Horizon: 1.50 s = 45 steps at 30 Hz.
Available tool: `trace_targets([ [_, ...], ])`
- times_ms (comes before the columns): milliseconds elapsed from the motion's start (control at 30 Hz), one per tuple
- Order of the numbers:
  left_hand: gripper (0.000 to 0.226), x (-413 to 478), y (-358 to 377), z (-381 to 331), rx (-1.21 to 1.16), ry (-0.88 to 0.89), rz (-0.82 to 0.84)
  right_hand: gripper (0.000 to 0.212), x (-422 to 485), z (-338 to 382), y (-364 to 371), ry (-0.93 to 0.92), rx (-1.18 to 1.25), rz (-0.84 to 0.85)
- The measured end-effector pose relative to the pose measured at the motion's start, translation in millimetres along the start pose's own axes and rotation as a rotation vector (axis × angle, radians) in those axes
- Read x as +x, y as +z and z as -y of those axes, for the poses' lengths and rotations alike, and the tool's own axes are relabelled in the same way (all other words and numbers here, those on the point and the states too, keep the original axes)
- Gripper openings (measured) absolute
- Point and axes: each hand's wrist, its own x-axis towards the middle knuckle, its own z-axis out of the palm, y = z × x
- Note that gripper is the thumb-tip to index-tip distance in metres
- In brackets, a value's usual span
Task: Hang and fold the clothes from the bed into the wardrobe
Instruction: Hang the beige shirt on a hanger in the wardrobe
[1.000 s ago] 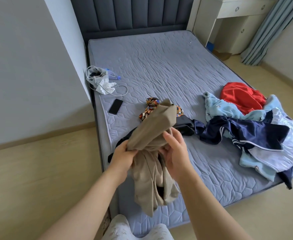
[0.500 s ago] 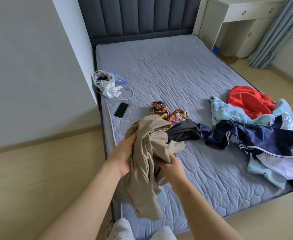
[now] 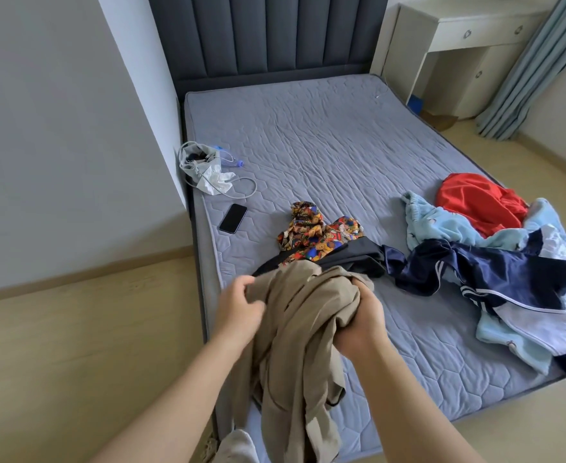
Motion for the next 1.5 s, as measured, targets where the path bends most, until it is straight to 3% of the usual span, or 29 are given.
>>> trace_targets([
  [100, 0.021, -21, 7, -9, -0.283, -0.004, 0.527, 0.04, -1, 7, 10, -0.039, 0.142, -0.012],
  [167, 0.05, -25, 11, -7, -0.3, 0.012, 0.669, 0.043, -2, 11, 11, -0.054, 0.212, -0.036],
  [233, 0.063, -22, 17, -1, -0.025, 0.103, 0.626, 0.042, -3, 13, 10, -0.069, 0.242, -0.062],
  [300, 0.038, -16, 20, 3, 0.312, 0.196, 0.418, 0.037, -4, 11, 7, -0.065, 0.269, -0.086],
  [333, 0.02, -13, 19, 4, 0.347, 0.151, 0.303, 0.035, -4, 10, 7, -0.068, 0.28, -0.093],
  [467, 0.026, 4, 8, -10, -0.173, -0.155, 0.125, 0.023, 2, 8, 4, -0.168, 0.242, -0.149],
  [600, 0.029, 11, -11, -48, -0.664, -0.241, 0.207, 0.008, 8, 0, -4, -0.169, -0.012, -0.22],
  [667, 0.027, 19, -22, -61, -0.732, -0.204, 0.2, 0.004, 11, -1, -8, -0.158, -0.072, -0.252],
  [833, 0.017, 31, -43, -68, -0.618, -0.128, 0.037, 0.019, 13, 2, -4, -0.243, -0.352, -0.291],
  [933, 0.014, 29, -44, -66, -0.618, -0.172, 0.081, 0.009, 14, 0, -2, -0.355, -0.544, -0.238],
  [1100, 0.015, 22, -35, -82, -0.624, -0.126, 0.26, 0.067, 13, -23, 5, -0.367, -0.792, 0.126],
  [1200, 0.02, 18, -33, -95, -0.606, -0.074, 0.389, 0.082, 15, -36, 3, -0.31, -1.013, 0.231],
  [1267, 0.02, 20, -36, -100, -0.612, -0.053, 0.441, 0.064, 15, -36, 3, -0.348, -1.203, 0.2],
  [1333, 0.016, 20, -39, -103, -0.677, -0.052, 0.451, 0.021, 12, -30, 7, -0.353, -1.274, 0.135],
  [1400, 0.021, 24, -39, -99, -0.777, -0.053, 0.437, 0.019, 11, -25, 9, -0.322, -1.192, 0.027],
  [1500, 0.07, 29, -38, -81, -0.516, -0.011, 0.412, 0.018, 10, -17, 11, -0.285, -0.936, -0.097],
])
